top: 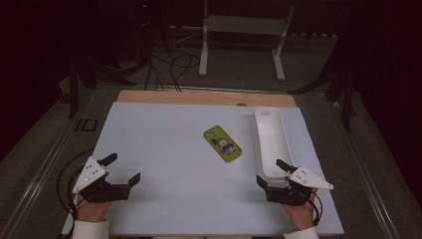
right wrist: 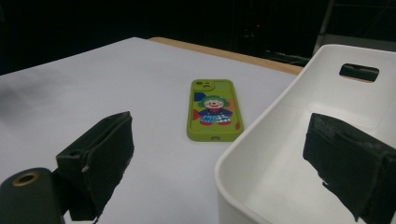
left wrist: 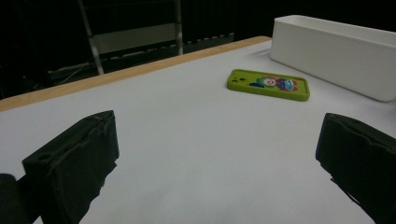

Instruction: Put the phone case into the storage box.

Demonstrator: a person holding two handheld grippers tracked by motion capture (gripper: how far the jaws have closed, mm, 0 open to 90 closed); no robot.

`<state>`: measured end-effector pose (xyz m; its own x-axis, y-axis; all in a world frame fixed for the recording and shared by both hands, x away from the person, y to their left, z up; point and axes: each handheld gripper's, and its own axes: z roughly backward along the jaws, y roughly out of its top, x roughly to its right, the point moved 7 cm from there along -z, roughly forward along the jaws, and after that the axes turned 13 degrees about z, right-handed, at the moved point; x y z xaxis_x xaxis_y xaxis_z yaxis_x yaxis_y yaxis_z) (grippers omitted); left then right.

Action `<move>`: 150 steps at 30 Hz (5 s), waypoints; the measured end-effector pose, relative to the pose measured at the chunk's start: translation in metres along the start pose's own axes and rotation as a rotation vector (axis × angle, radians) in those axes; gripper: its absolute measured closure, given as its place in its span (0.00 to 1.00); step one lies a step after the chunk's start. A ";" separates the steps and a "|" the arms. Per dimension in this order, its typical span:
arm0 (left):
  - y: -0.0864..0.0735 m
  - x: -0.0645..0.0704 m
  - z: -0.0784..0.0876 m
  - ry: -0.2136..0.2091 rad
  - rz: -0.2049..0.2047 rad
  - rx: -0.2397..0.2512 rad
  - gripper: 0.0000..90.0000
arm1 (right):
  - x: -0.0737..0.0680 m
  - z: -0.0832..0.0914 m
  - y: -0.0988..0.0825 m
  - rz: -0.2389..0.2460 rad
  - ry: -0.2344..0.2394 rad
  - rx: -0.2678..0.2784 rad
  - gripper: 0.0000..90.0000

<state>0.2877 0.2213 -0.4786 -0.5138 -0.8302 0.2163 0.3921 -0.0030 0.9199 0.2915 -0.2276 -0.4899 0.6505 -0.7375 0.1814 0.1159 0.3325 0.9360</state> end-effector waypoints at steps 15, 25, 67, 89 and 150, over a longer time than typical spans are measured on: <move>0.013 0.010 -0.002 -0.038 0.017 -0.003 0.01 | -0.002 -0.006 0.000 -0.008 0.011 0.001 0.09; 0.026 0.014 -0.013 -0.030 0.024 -0.012 0.01 | 0.003 -0.012 0.003 -0.019 0.019 -0.010 0.09; 0.071 0.077 -0.103 -0.114 -0.123 -0.134 0.00 | 0.002 -0.012 0.000 -0.028 0.006 -0.009 0.09; 0.083 0.107 -0.148 -0.165 -0.174 -0.166 0.00 | 0.006 -0.009 0.000 -0.031 -0.010 -0.006 0.09; 0.048 0.144 -0.237 -0.213 -0.125 -0.285 0.11 | 0.007 -0.009 -0.001 -0.050 -0.011 -0.003 0.09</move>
<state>0.4133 -0.0302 -0.4807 -0.7065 -0.6793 0.1985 0.4974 -0.2771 0.8221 0.3029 -0.2281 -0.4917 0.6356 -0.7596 0.1379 0.1504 0.2970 0.9430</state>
